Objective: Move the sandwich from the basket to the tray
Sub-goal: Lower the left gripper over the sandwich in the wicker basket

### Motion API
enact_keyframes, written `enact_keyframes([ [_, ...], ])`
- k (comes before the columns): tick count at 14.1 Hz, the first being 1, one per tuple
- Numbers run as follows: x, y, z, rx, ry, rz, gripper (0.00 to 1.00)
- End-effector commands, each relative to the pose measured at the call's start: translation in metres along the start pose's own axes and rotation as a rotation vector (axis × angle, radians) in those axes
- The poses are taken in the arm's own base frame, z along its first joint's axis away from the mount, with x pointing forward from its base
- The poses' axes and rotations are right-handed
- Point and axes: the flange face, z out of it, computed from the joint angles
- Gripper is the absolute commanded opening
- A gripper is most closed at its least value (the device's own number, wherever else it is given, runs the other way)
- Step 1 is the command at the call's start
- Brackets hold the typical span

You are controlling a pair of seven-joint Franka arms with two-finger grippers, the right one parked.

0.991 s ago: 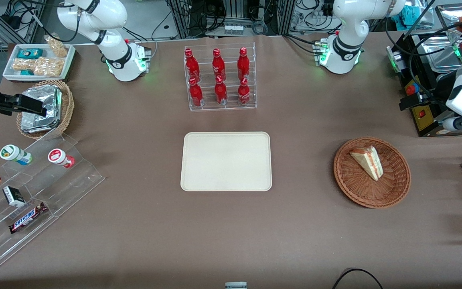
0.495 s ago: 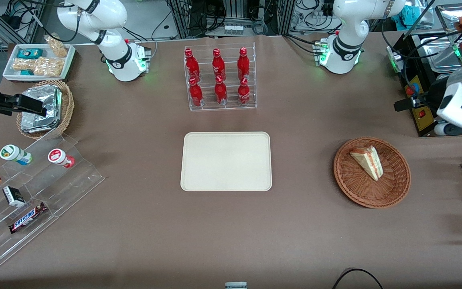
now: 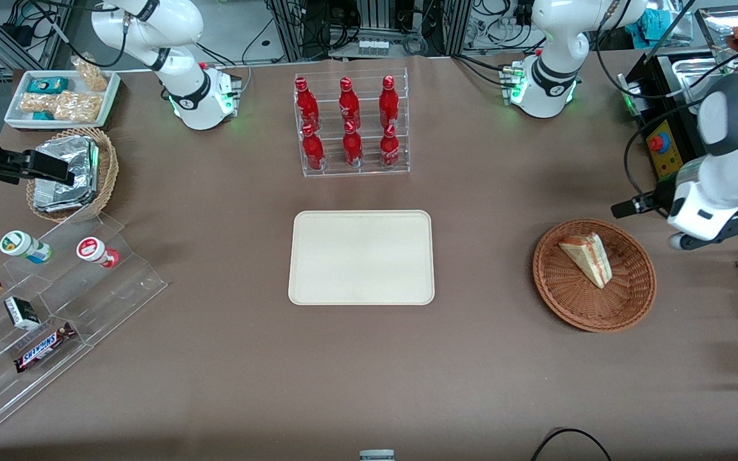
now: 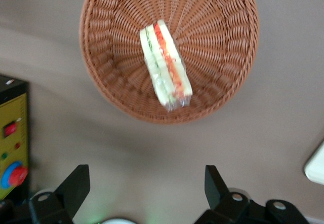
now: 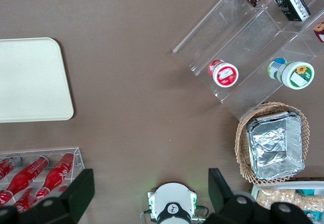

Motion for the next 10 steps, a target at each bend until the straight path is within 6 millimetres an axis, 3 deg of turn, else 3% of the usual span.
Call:
enact_keyframes([
  [1,-0.007,-0.003,0.047,-0.017,0.07,-0.037,1.0],
  [4,0.0,-0.002,0.085,-0.033,0.121,-0.042,1.0],
  [10,0.018,0.002,0.125,-0.051,0.174,-0.043,1.0],
])
